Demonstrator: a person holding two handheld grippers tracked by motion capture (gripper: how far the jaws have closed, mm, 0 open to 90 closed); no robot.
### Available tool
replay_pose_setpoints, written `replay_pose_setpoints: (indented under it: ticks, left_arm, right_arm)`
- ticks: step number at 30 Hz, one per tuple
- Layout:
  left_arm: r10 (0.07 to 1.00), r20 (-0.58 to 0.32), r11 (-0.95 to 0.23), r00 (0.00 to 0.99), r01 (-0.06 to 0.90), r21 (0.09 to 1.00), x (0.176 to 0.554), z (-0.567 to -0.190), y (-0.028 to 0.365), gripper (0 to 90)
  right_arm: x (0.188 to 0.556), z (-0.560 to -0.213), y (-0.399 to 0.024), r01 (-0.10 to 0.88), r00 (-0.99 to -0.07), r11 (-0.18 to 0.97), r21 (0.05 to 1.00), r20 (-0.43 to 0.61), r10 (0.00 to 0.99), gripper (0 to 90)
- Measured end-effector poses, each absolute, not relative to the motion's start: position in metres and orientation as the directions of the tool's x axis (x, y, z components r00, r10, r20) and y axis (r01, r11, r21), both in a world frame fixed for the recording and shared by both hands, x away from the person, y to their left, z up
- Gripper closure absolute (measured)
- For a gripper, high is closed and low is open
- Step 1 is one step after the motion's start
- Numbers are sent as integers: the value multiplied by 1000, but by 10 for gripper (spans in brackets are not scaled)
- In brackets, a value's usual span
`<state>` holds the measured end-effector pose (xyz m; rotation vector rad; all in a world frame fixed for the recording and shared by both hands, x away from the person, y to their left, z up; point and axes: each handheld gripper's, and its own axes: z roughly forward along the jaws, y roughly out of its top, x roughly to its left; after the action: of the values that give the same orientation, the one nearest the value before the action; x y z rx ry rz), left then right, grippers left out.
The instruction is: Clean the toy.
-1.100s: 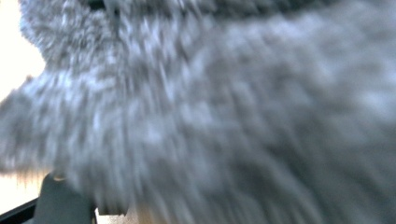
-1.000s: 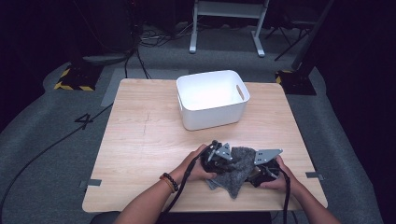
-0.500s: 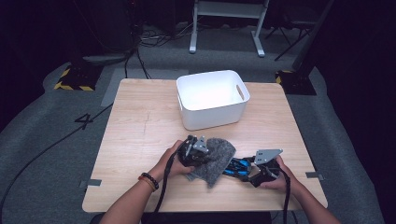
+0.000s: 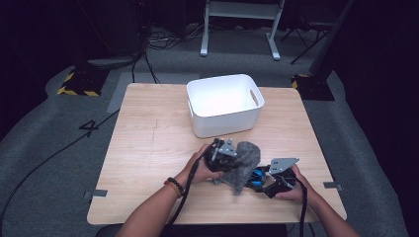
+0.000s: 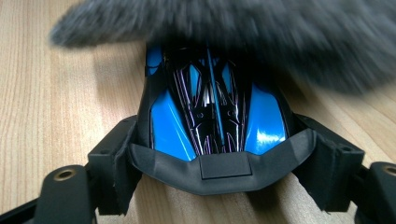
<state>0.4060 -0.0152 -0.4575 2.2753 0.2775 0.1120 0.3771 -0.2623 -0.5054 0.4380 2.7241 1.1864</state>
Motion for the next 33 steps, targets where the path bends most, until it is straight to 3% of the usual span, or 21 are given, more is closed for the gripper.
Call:
replay_pose_setpoints:
  ticks: [7,19,24,25,33]
  left_arm:
    - [235,10,-690,972,159,706,416,-462,-40,801]
    - [323,-11,-680,946,241,692,432,-469,1,802]
    - [404,44,-721,914,288,630,441,-478,17,803]
    - [413,23,-711,911,306,633,443,-481,20,803]
    - [348,24,-716,937,250,651,446,-477,-8,794]
  right_arm:
    - [377,-506,-263,209,-948,646,734,-10,318,240]
    - [377,-506,-262,210,-947,646,734,-11,321,239]
    - [377,-505,-263,209,-947,646,734,-11,320,240]
    - [377,-506,-263,209,-948,646,734,-12,319,240]
    - [377,-506,-263,206,-949,647,734,-13,316,239]
